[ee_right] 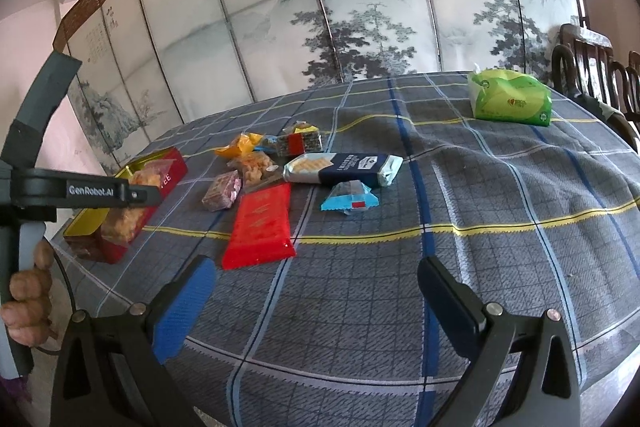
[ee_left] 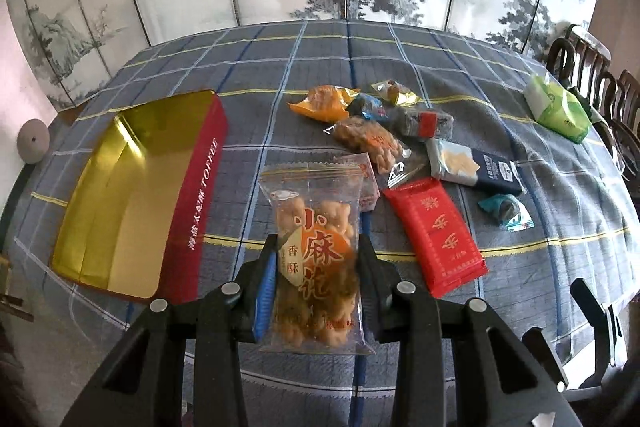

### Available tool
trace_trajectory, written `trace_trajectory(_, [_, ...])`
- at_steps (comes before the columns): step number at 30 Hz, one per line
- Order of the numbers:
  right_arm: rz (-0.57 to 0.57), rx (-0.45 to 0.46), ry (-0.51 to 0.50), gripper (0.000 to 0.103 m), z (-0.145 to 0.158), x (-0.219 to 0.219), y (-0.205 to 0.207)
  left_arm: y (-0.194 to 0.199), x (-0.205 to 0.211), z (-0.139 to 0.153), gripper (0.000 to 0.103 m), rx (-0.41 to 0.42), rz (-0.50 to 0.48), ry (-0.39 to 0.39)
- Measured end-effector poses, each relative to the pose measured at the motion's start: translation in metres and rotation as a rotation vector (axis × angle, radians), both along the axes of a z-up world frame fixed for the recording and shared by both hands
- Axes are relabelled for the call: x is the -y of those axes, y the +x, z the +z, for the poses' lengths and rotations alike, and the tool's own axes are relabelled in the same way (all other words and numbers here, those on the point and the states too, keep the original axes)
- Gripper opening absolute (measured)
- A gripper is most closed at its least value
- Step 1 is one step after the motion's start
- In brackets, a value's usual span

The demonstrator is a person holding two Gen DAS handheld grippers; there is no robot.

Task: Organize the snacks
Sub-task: 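Carry the snack bag toward the gold tin with left tool while right tool grasps the red packet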

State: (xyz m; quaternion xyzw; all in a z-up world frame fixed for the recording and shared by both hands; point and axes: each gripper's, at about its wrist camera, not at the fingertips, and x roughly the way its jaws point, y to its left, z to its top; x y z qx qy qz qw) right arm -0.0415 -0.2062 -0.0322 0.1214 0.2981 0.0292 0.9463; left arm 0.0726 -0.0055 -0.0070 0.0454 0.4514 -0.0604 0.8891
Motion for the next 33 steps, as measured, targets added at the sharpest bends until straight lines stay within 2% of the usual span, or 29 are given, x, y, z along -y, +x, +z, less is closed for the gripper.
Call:
trace_trajectory(14, [0.065, -0.010, -0.030, 0.103, 0.010, -0.010, 0.007, -0.005, -0.020, 0.019, 0.033, 0.009, 0.020, -0.033])
trace_trajectory(22, [0.128, -0.082, 0.031, 0.103, 0.010, -0.016, 0.031, -0.002, -0.042, 0.034, 0.033, 0.012, 0.049, -0.055])
trace_trajectory(27, [0.203, -0.082, 0.008, 0.103, 0.018, -0.032, 0.047, 0.001, -0.058, 0.043, 0.033, 0.022, 0.074, -0.061])
trace_trajectory(33, [0.265, -0.133, 0.045, 0.103, 0.016, -0.043, 0.073, 0.001, -0.079, 0.050, 0.033, 0.032, 0.097, -0.059])
